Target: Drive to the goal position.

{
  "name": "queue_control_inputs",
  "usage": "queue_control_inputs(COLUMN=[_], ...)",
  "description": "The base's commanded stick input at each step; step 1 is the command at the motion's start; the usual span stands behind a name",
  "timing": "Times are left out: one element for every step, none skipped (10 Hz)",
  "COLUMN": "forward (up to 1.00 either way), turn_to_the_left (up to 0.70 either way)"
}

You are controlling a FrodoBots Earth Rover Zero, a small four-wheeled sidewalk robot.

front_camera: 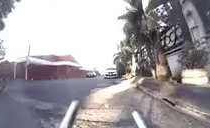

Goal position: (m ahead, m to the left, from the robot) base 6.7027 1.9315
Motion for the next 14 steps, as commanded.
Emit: queue_control_inputs(forward=[0.7, 0.7, 0.7, 0.7, 0.7, 0.7, 0.7, 0.7, 0.7, 0.7, 0.7, 0.7, 0.7, 0.7], turn_to_the_left=[0.0, 0.0, 0.0, 0.0, 0.0, 0.0, 0.0, 0.0, 0.0, 0.0, 0.0, 0.0, 0.0, 0.0])
